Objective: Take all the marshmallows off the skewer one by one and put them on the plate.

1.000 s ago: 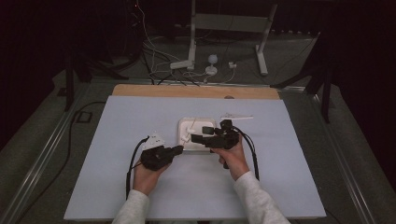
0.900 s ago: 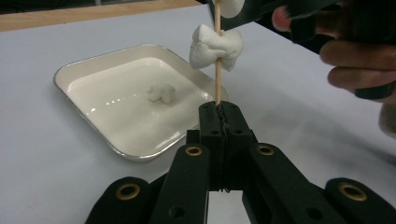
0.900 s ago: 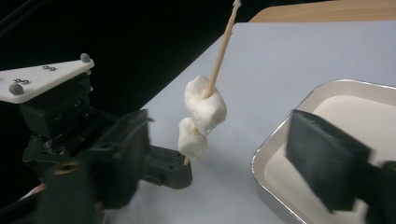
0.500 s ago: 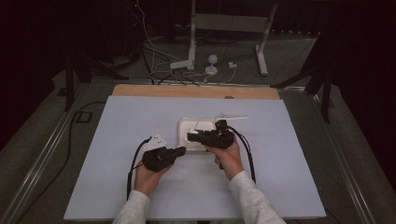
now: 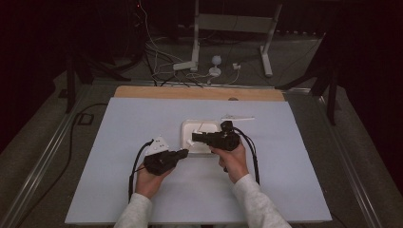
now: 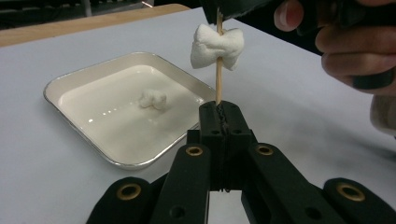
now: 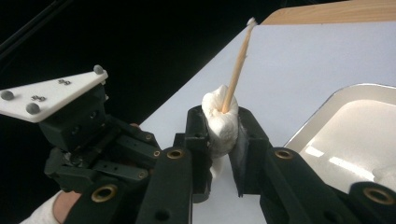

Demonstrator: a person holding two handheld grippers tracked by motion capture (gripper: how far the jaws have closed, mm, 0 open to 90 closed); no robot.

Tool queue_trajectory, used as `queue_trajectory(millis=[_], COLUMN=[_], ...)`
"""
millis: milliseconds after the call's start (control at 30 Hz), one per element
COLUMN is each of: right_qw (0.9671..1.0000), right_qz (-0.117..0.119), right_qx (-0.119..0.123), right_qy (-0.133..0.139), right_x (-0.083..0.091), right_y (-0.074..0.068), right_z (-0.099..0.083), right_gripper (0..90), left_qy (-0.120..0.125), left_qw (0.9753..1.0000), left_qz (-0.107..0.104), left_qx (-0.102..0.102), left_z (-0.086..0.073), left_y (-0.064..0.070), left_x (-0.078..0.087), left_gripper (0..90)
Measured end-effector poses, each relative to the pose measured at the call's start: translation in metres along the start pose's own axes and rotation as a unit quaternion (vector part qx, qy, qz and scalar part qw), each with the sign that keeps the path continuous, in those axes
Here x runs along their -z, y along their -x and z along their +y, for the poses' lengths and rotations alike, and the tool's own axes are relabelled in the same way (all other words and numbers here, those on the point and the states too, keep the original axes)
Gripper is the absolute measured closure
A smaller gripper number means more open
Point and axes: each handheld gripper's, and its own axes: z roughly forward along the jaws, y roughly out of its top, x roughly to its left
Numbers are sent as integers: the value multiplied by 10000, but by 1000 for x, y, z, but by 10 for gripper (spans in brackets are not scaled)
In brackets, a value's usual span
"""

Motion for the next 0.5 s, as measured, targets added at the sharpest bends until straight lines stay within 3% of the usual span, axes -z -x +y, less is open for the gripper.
queue_trajectory(millis=[167, 267, 333, 400, 500], right_qw=[9999, 9996, 9990, 9995, 9995], right_qz=[39, 28, 16, -106, -136], right_qx=[-72, -146, -271, -111, -79], right_qy=[66, 244, 342, 264, 266], right_x=[1, 5, 10, 12, 14], right_y=[-1, -1, 1, 0, -1], right_z=[2, 3, 7, 8, 10], right_gripper=[796, 804, 805, 805, 805], left_qy=[3, -127, -75, -99, -79], left_qw=[9999, 9997, 9999, 9998, 9997], left_qz=[44, 78, 39, 39, 79], left_qx=[-101, -175, -111, -188, -223], left_z=[0, -4, -5, -4, -4], left_y=[0, 0, -2, 0, 0], left_x=[2, -1, -1, -2, -1], left_gripper=[900, 900, 900, 900, 900])
